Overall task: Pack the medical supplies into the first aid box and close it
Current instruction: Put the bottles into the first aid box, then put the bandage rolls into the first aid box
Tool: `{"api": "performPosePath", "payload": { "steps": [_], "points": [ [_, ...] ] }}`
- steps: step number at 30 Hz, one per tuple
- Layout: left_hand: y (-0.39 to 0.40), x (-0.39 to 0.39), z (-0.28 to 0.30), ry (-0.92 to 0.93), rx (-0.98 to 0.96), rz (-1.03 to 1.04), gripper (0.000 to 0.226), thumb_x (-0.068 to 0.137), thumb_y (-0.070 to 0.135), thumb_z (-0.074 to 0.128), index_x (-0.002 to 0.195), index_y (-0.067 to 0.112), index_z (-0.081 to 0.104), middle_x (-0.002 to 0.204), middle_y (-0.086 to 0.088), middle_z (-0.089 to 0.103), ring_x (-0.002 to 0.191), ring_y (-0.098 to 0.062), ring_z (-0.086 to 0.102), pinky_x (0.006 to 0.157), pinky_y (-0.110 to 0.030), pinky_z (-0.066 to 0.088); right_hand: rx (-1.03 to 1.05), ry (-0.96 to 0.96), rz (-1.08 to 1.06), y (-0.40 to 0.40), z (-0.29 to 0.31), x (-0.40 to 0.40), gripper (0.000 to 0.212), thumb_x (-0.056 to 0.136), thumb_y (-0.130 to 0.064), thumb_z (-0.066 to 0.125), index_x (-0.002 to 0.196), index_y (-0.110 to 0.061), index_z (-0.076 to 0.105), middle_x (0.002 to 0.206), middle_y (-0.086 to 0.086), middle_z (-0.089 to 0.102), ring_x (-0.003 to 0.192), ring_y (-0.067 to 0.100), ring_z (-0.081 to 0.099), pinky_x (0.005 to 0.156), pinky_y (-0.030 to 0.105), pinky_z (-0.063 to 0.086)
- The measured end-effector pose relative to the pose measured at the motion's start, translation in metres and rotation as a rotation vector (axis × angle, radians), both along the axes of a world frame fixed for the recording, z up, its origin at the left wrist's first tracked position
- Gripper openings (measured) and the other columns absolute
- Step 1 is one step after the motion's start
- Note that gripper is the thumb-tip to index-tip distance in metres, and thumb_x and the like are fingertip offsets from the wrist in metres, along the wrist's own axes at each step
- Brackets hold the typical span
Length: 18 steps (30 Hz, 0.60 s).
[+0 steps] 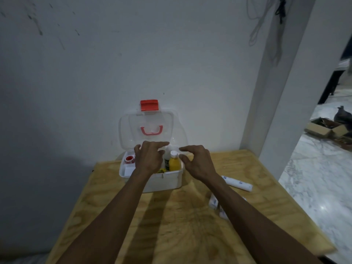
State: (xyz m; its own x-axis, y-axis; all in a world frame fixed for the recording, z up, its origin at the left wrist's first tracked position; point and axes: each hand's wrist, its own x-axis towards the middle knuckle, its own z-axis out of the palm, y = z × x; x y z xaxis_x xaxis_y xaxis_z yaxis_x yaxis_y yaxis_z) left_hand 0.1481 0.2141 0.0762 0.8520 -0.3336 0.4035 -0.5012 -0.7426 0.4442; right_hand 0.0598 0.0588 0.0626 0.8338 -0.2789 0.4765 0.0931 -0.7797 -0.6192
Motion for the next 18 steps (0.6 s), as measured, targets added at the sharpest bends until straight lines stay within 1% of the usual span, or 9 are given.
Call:
{"api": "performPosePath", "payload": {
  "steps": [3,7,10,12,13,15,16,18],
  "points": [
    [0.005,-0.013,0.008,-0.057,-0.077,0.021,0.032,0.092,0.029,0.062,0.123,0.033,0.065,0.121,-0.006,0.068,0.118,-0.029,0.056,0.103,-0.046,0.036,0.035,-0.011,-0.092,-0.011,0.012,-0.021,0.028,0.088,-0.026,0.068,0.115,-0.019,0.071,0.115,0.001,0.071,0.111,0.019,0.059,0.093,0.025,0.038],
    [0.006,-0.045,0.015,-0.112,-0.269,-0.004,0.033,0.088,0.031,0.066,0.12,0.025,0.068,0.114,-0.006,0.072,0.11,-0.028,0.06,0.098,-0.047,0.044,0.112,-0.106,-0.223,-0.032,0.024,-0.06,0.025,0.086,-0.023,0.07,0.109,-0.016,0.073,0.101,-0.002,0.075,0.092,0.011,0.066,0.088,0.026,0.046],
    [0.001,-0.077,0.013,-0.091,-0.357,-0.053,0.031,0.087,0.028,0.068,0.118,0.023,0.07,0.108,-0.002,0.073,0.104,-0.024,0.061,0.094,-0.038,0.044,0.151,-0.122,-0.325,-0.045,0.02,-0.091,0.023,0.087,-0.023,0.069,0.107,-0.015,0.074,0.094,-0.002,0.075,0.082,0.004,0.062,0.084,0.026,0.048],
    [-0.007,-0.095,0.005,-0.065,-0.383,-0.092,0.03,0.086,0.026,0.07,0.115,0.023,0.071,0.103,0.0,0.074,0.1,-0.022,0.062,0.091,-0.035,0.046,0.15,-0.088,-0.397,-0.049,0.009,-0.109,0.023,0.087,-0.027,0.066,0.108,-0.019,0.074,0.091,-0.006,0.074,0.076,0.0,0.06,0.082,0.025,0.047],
    [-0.012,-0.103,-0.001,-0.038,-0.392,-0.106,0.029,0.085,0.027,0.071,0.114,0.024,0.072,0.102,0.002,0.074,0.1,-0.021,0.063,0.09,-0.035,0.048,0.148,-0.07,-0.435,-0.048,0.002,-0.117,0.024,0.086,-0.03,0.065,0.108,-0.023,0.073,0.09,-0.01,0.073,0.078,0.0,0.062,0.082,0.026,0.048],
    [-0.024,-0.116,-0.015,0.024,-0.383,-0.13,0.028,0.084,0.031,0.071,0.112,0.026,0.073,0.099,0.004,0.074,0.098,-0.019,0.063,0.088,-0.034,0.05,0.14,-0.023,-0.519,-0.042,-0.011,-0.13,0.025,0.085,-0.037,0.062,0.108,-0.03,0.072,0.09,-0.015,0.072,0.095,0.012,0.063,0.09,0.036,0.049],
    [-0.03,-0.121,-0.024,0.049,-0.366,-0.141,0.028,0.084,0.033,0.071,0.111,0.028,0.073,0.097,0.006,0.074,0.096,-0.017,0.064,0.087,-0.034,0.051,0.133,0.017,-0.556,-0.038,-0.016,-0.135,0.026,0.085,-0.039,0.062,0.109,-0.033,0.071,0.091,-0.015,0.071,0.103,0.018,0.06,0.094,0.041,0.046],
    [-0.041,-0.131,-0.039,0.091,-0.313,-0.162,0.027,0.083,0.037,0.07,0.11,0.032,0.072,0.095,0.009,0.074,0.094,-0.015,0.064,0.087,-0.037,0.052,0.114,0.103,-0.603,-0.028,-0.026,-0.143,0.027,0.087,-0.041,0.061,0.112,-0.034,0.069,0.097,-0.014,0.071,0.11,0.022,0.053,0.1,0.044,0.039]
  ]
}}
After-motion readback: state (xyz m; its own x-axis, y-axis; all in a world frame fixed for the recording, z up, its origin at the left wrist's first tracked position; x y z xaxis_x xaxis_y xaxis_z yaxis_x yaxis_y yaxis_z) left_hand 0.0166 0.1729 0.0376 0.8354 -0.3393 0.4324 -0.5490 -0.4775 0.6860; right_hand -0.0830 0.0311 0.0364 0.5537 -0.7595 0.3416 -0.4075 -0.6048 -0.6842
